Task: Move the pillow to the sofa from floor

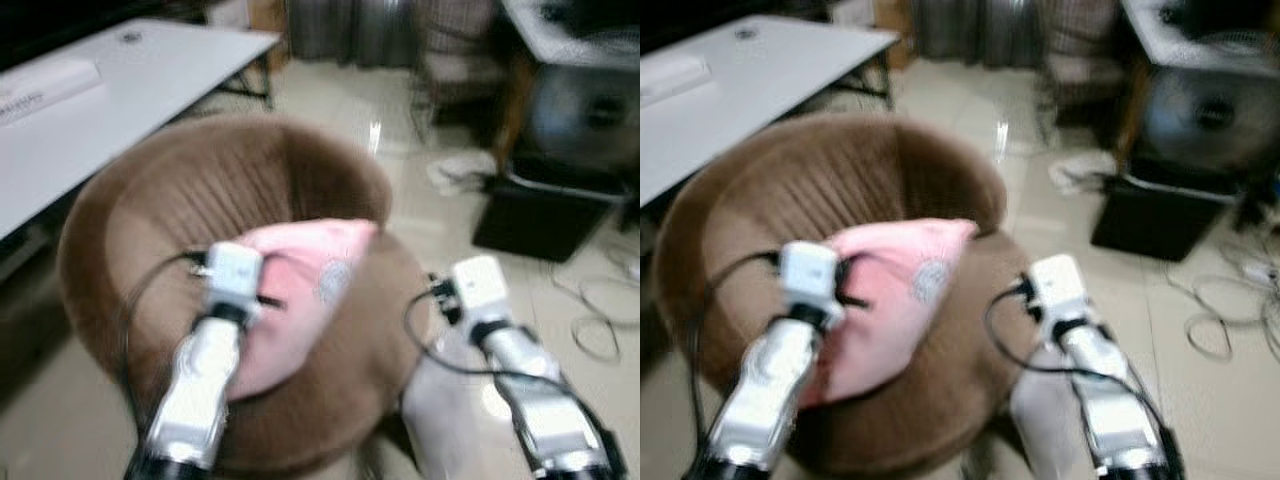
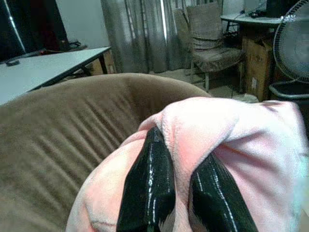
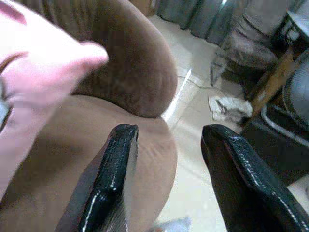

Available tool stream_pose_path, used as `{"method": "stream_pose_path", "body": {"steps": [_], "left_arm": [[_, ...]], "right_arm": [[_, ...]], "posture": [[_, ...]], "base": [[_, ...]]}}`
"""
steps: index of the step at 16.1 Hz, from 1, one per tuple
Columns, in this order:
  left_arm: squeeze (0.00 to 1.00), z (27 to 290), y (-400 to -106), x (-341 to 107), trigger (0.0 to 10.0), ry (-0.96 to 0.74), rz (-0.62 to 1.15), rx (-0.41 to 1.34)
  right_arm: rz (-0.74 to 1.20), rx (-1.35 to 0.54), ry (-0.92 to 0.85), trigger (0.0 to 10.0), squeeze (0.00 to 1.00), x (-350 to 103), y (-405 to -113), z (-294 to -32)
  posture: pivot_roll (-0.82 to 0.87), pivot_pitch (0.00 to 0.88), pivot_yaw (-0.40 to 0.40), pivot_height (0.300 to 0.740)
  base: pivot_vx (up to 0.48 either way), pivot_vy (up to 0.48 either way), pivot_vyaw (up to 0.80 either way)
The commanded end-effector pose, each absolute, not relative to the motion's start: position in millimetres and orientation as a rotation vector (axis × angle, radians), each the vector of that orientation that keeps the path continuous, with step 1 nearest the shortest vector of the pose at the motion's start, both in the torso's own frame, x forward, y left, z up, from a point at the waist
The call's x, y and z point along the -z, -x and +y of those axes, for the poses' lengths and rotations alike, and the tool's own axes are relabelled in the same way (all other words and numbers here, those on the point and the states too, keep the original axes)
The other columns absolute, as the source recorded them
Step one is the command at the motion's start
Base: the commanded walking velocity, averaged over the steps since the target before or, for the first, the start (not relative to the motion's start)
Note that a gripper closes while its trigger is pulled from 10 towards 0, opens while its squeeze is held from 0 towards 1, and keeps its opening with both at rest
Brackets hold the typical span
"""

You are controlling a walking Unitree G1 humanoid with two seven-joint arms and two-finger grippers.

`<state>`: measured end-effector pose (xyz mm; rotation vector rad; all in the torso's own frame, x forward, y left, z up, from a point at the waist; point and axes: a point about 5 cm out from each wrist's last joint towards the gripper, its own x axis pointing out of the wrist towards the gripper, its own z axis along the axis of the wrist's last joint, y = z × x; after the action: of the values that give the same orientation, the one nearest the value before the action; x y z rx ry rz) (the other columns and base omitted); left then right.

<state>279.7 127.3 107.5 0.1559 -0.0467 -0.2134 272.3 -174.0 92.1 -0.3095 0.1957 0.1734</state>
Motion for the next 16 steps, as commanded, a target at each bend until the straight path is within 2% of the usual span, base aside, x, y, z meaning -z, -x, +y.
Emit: {"method": "stream_pose_path", "body": {"steps": [1, 3, 5, 10, 16], "left_arm": [[0.00, 126, -284, -114, 10.0, -0.160, -0.096, 0.249], [0.00, 119, -286, -114, 10.0, -0.159, -0.106, 0.291], [0.00, 109, -291, -113, 10.0, -0.151, -0.068, 0.341], [0.00, 94, -308, -130, 10.0, -0.123, -0.080, 0.419], [0.00, 98, -336, -153, 10.0, -0.105, 0.003, 0.355]], "right_arm": [[0.140, -0.269, 0.335, 10.0, 0.00, -103, -276, -161], [0.111, -0.345, 0.351, 10.0, 0.00, -109, -276, -156], [0.104, -0.539, 0.396, 10.0, 0.00, -114, -271, -151], [0.130, -0.816, 0.474, 10.0, 0.00, -129, -263, -167], [0.171, -0.957, 0.492, 10.0, 0.00, -144, -252, -178]], "posture": [[0.05, 0.000, 0.002, 0.740], [0.05, 0.000, -0.003, 0.740], [0.05, 0.000, -0.016, 0.740], [0.06, 0.000, -0.022, 0.740], [0.06, 0.000, -0.021, 0.740]], "base": [[0.000, 0.000, 0.00], [0.000, 0.000, 0.00], [0.000, 0.000, 0.00], [0.000, 0.000, 0.00], [0.000, 0.000, 0.00]]}}
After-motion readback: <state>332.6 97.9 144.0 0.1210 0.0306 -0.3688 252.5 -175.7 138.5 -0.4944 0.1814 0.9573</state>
